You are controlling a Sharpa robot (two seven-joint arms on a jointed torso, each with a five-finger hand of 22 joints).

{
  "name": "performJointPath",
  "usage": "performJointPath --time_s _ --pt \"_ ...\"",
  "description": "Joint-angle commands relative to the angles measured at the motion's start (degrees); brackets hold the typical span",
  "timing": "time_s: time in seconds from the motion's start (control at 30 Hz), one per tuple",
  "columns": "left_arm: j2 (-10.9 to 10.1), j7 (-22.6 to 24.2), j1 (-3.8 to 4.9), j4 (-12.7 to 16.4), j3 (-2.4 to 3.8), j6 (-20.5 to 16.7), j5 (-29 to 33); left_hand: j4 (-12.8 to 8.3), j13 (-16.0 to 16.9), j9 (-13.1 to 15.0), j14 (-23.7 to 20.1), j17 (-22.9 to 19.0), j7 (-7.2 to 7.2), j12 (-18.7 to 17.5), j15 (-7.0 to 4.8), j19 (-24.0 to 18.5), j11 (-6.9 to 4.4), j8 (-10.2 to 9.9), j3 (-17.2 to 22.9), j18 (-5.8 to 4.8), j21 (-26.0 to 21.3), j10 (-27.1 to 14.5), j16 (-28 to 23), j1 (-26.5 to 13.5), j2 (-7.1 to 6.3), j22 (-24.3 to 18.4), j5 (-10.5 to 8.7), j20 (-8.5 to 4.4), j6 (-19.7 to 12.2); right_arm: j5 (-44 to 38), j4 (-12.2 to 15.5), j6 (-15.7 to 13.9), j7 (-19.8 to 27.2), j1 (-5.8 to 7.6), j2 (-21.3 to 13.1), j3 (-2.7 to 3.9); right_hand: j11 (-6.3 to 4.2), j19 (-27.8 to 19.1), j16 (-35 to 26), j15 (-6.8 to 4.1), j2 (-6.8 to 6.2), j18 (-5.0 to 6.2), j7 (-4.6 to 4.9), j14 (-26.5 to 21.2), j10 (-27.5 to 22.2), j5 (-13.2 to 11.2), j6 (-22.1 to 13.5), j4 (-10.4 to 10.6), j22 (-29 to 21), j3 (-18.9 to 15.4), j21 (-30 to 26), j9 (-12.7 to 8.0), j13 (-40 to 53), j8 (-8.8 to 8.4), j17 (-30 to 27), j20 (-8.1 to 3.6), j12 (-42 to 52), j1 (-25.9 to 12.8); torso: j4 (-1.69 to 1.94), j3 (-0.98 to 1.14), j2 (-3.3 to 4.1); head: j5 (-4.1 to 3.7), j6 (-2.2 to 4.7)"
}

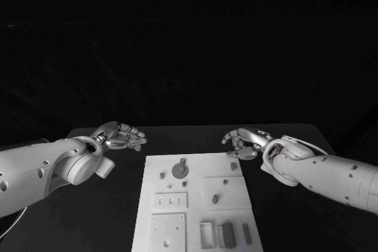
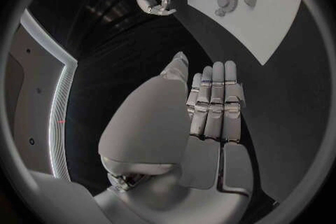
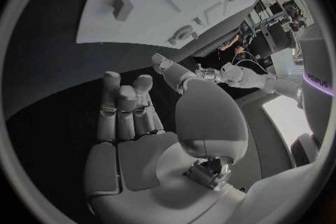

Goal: Assemble the parts on the task board

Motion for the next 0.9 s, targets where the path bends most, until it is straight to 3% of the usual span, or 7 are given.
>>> performJointPath --time_s 0.03,0.1,0.17,0.37,0.47,0.63,0.9 --pt "0.13 1.54 -0.14 0.01 0.03 0.91 0.01 0.13 0.11 0.08 0.46 0.09 -0.40 -0.16 0.12 0.36 -0.24 0.38 0.35 0.93 -0.40 0.18 -0.42 0.14 0.63 0.09 0.00 -0.16 0.18 3.73 -1.52 5.18 6.52 0.01 -0.67 -0.02 1.90 -0.49 -0.33 0.04 0.02 -0.16 1.61 -0.50 -4.10 -0.12 1.40 -0.57 0.82 -0.10 -0.27 -0.10 -0.34 -0.22 0.00 0.02 -0.41 -0.15 -0.45 0.45 -0.07 0.00 0.13" --pt "0.07 1.46 -0.22 0.04 0.03 0.84 0.01 0.13 0.12 0.08 0.46 0.11 -0.45 -0.16 0.12 0.35 -0.26 0.39 0.33 0.93 -0.41 0.20 -0.43 0.16 0.66 0.10 0.00 -0.16 0.22 3.33 -2.62 5.91 6.78 0.01 -0.96 -0.03 1.94 -0.59 -0.34 0.07 -0.22 -0.16 1.63 -0.66 -4.18 -0.12 1.37 -0.73 0.85 -0.21 -0.31 -0.11 -0.51 -0.22 0.02 0.13 -0.54 -0.31 -0.39 0.33 -0.05 -0.13 0.23" --pt "0.07 1.46 -0.30 0.02 0.03 0.82 0.01 0.13 0.12 0.07 0.47 0.12 -0.41 -0.15 0.12 0.36 -0.27 0.36 0.28 0.93 -0.41 0.22 -0.44 0.14 0.63 0.11 0.00 -0.16 0.19 2.82 -3.18 6.54 6.86 0.00 -1.31 -0.05 1.95 -0.66 -0.33 0.08 -0.38 -0.16 1.65 -0.75 -4.21 -0.12 1.36 -0.86 0.86 -0.25 -0.34 -0.12 -0.63 -0.21 0.04 0.19 -0.59 -0.36 -0.54 0.52 -0.04 0.00 0.19" --pt "0.02 1.41 -0.56 0.02 0.03 0.75 0.01 0.14 0.14 0.01 0.53 0.19 -0.18 -0.19 0.10 0.39 -0.27 0.22 0.14 0.94 -0.42 0.22 -0.48 0.12 0.54 0.14 0.00 -0.18 0.04 -0.20 -3.70 7.59 6.97 -0.28 -2.16 -0.32 1.93 -0.73 -0.23 0.09 -0.85 -0.16 1.61 -0.87 -4.19 -0.13 1.43 -1.05 0.91 -0.39 -0.35 -0.12 -0.79 -0.15 0.11 0.30 -0.58 -0.53 -0.32 0.40 0.00 -0.07 -0.01" --pt "0.00 1.37 -0.65 -0.03 0.03 0.82 0.01 0.14 0.14 -0.01 0.54 0.22 -0.07 -0.21 0.09 0.40 -0.26 0.16 0.09 0.95 -0.42 0.21 -0.50 0.12 0.50 0.16 0.00 -0.18 -0.03 -1.37 -3.74 7.97 6.79 -0.70 -2.65 -0.40 1.91 -0.73 -0.20 0.08 -0.97 -0.16 1.58 -0.89 -4.17 -0.12 1.41 -1.10 0.93 -0.41 -0.34 -0.12 -0.82 -0.15 0.13 0.32 -0.55 -0.54 -0.30 0.43 0.02 -0.04 -0.08" --pt "-0.04 1.36 -0.70 -0.08 0.03 0.86 0.00 0.14 0.14 -0.04 0.56 0.25 0.03 -0.23 0.09 0.41 -0.25 0.10 0.04 0.95 -0.43 0.19 -0.52 0.12 0.47 0.17 0.00 -0.18 -0.09 -2.70 -4.41 8.60 6.47 -1.71 -2.65 -0.69 1.82 -0.77 -0.14 0.01 -1.22 -0.16 1.48 -0.97 -4.16 -0.10 1.10 -1.26 0.95 -0.41 -0.34 -0.20 -0.92 -0.29 0.17 0.38 -0.51 -0.53 -0.32 0.14 -0.09 -0.06 -0.27" --pt "0.02 1.33 -0.81 -0.18 0.03 0.99 0.00 0.15 0.14 -0.09 0.59 0.31 0.25 -0.29 0.09 0.42 -0.22 -0.03 -0.05 0.94 -0.45 0.14 -0.58 0.09 0.42 0.19 0.00 -0.18 -0.25 -3.46 -5.51 7.48 6.47 -3.64 -1.40 -0.75 1.94 -0.88 -0.09 0.06 -1.59 -0.16 1.65 -1.20 -4.27 -0.10 0.29 -1.20 0.97 -0.38 -0.39 -0.42 -1.14 -0.67 0.22 0.49 -0.47 -0.80 -0.25 0.13 -0.15 0.03 -0.57"
